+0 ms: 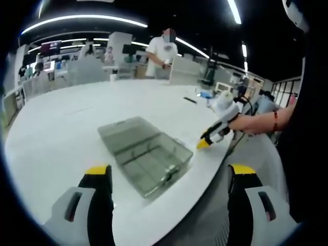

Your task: Insert the divider into the dual guide fixture by aligning both edges with the guide slots and pushing it downward to the bottom, including one-sided entry, uneven engagement, binding, and posture correction.

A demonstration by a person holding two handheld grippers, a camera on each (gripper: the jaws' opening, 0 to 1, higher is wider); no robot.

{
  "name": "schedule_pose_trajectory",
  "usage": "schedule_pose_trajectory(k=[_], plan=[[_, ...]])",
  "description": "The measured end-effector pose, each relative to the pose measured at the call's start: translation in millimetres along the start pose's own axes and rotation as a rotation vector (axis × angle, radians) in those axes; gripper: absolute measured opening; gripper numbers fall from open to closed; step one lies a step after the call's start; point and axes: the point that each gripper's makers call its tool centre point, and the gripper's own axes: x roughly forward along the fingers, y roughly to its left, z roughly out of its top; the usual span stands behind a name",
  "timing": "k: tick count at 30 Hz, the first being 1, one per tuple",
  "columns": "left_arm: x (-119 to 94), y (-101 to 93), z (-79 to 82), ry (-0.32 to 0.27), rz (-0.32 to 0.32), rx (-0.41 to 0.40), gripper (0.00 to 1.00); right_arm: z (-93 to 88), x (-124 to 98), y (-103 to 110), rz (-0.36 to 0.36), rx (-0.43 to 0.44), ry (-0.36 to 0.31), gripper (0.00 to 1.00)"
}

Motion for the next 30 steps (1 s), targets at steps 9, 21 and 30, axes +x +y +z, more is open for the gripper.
schedule_pose_trajectory(k=[9, 21, 30], plan=[[1, 6.2, -4.4, -0.007, 0.006, 0.007, 0.91, -5.9, -4, -2, 0.008, 0.003, 0.023, 0.29], [4, -9.4, 8.4, -0.01, 0.004, 0.019, 0.91, -0.9, -9, -1, 0.026, 0.025, -0.013, 0.28], [9, -20.0, 17.3, -0.015, -0.01, 0.013, 0.9, 0.5, -13, 0, 0.038, 0.028, -0.032, 0.28]])
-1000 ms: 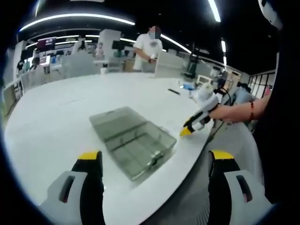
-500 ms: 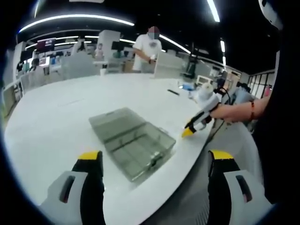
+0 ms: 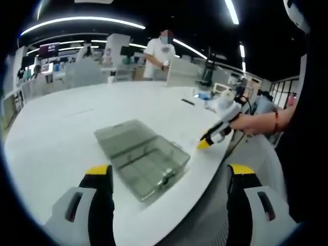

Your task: Insert the divider into the dual guide fixture by aligning both edges with the guide slots and pushing it downward to the bottom, including one-sided entry, uneven engagement, binding, and posture correction.

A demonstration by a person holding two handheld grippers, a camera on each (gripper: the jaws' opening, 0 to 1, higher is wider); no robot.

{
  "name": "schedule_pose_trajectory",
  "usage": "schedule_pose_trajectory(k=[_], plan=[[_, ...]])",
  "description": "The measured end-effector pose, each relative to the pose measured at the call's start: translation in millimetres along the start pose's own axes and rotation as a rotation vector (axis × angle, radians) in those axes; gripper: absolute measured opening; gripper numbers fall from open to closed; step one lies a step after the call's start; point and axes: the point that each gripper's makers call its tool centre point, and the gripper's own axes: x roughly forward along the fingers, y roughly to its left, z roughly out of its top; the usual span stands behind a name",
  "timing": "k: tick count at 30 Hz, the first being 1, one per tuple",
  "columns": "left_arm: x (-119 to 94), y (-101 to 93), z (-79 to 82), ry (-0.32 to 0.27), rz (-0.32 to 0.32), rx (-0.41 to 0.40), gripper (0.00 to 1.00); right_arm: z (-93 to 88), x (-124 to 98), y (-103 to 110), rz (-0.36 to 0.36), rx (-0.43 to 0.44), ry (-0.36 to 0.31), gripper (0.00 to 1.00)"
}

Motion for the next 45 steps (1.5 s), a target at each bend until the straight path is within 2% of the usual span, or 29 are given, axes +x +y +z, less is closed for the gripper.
schedule_pose_trajectory(k=[6, 15, 19, 26, 32, 45], plan=[[3, -0.4, -0.1, 0.012, 0.002, 0.0, 0.9, 8.0, -6, 4, 0.016, -0.002, -0.036, 0.28], [7, 5.9, 0.5, 0.0, -0.011, -0.025, 0.89, 21.5, -13, 9, 0.033, -0.027, -0.081, 0.28], [10, 3.9, -0.4, 0.009, -0.021, -0.02, 0.89, 28.5, -21, 12, 0.04, -0.018, -0.109, 0.28], [13, -1.0, -1.4, 0.004, -0.033, -0.04, 0.87, 43.5, -30, 23, 0.063, -0.05, -0.153, 0.28], [14, -3.4, 4.6, -0.027, -0.037, -0.08, 0.84, 55.3, -36, 32, 0.075, -0.066, -0.19, 0.28], [15, -6.6, 8.7, -0.054, -0.045, -0.111, 0.81, 66.8, -43, 57, 0.127, -0.147, -0.231, 0.28]])
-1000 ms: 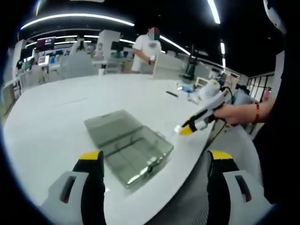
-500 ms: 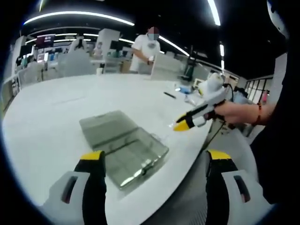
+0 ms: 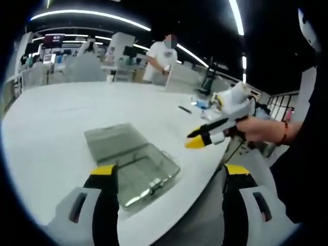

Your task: Insert the divider into the dual guide fixture by aligning both edges with the guide slots and pushing it downward to the bottom, including one-sided entry, uneven engagement, binding, and posture correction.

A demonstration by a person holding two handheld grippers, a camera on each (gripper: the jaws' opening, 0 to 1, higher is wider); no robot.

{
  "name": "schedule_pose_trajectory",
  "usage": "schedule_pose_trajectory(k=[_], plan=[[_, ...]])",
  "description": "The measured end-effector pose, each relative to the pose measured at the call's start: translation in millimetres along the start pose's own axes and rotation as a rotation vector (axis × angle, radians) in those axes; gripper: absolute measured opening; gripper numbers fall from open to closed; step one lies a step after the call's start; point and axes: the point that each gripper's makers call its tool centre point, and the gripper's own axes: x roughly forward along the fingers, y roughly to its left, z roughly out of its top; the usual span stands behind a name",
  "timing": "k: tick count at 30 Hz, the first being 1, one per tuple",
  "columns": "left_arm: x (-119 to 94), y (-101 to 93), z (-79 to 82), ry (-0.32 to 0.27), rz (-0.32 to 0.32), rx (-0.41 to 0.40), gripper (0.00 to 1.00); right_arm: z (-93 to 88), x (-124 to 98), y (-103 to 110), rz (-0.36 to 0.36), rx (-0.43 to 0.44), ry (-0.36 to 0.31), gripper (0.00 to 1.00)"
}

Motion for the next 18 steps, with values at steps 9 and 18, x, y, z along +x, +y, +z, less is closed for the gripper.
schedule_pose_trajectory(k=[9, 18], plan=[[4, -5.0, 3.0, -0.017, -0.008, -0.001, 0.79, 9.6, -4, 26, 0.061, -0.037, -0.034, 0.28], [7, -8.9, 7.4, -0.035, -0.024, -0.02, 0.76, 18.1, -8, 46, 0.112, -0.097, -0.067, 0.28]])
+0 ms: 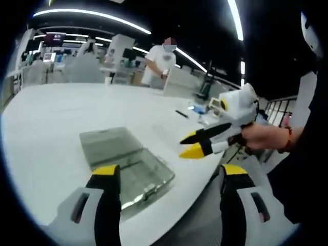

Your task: Insert the divider into the dual guide fixture by aligning both edges with the guide slots and pushing it downward to the bottom, including one-sided entry, uneven engagement, binding, and posture correction.

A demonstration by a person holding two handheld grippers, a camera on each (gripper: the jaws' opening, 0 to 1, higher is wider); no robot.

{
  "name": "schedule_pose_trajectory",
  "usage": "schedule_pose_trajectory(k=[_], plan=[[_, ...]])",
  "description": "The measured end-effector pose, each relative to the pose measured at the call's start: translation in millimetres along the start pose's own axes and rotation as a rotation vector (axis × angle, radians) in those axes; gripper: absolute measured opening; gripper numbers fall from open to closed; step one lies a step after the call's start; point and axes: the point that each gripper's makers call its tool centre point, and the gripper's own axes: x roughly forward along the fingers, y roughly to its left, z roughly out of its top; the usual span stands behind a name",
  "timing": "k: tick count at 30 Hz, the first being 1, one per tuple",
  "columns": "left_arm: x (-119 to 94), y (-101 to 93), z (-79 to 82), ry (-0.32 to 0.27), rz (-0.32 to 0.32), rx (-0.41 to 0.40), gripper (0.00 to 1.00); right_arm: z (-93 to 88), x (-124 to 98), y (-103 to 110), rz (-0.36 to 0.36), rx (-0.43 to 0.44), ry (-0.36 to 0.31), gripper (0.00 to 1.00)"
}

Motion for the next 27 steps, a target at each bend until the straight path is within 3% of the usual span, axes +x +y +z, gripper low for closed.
schedule_pose_trajectory(k=[10, 18, 27], plan=[[5, -6.9, 8.5, -0.042, -0.002, -0.029, 0.73, 4.8, 0, 18, 0.03, -0.025, -0.016, 0.28], [5, -9.5, 13.2, -0.063, -0.023, -0.078, 0.62, 13.2, -2, 32, 0.055, -0.041, -0.047, 0.28], [4, -2.2, 17.9, -0.089, 0.02, -0.127, 0.57, 22.6, -1, 47, 0.088, -0.084, -0.079, 0.28]])
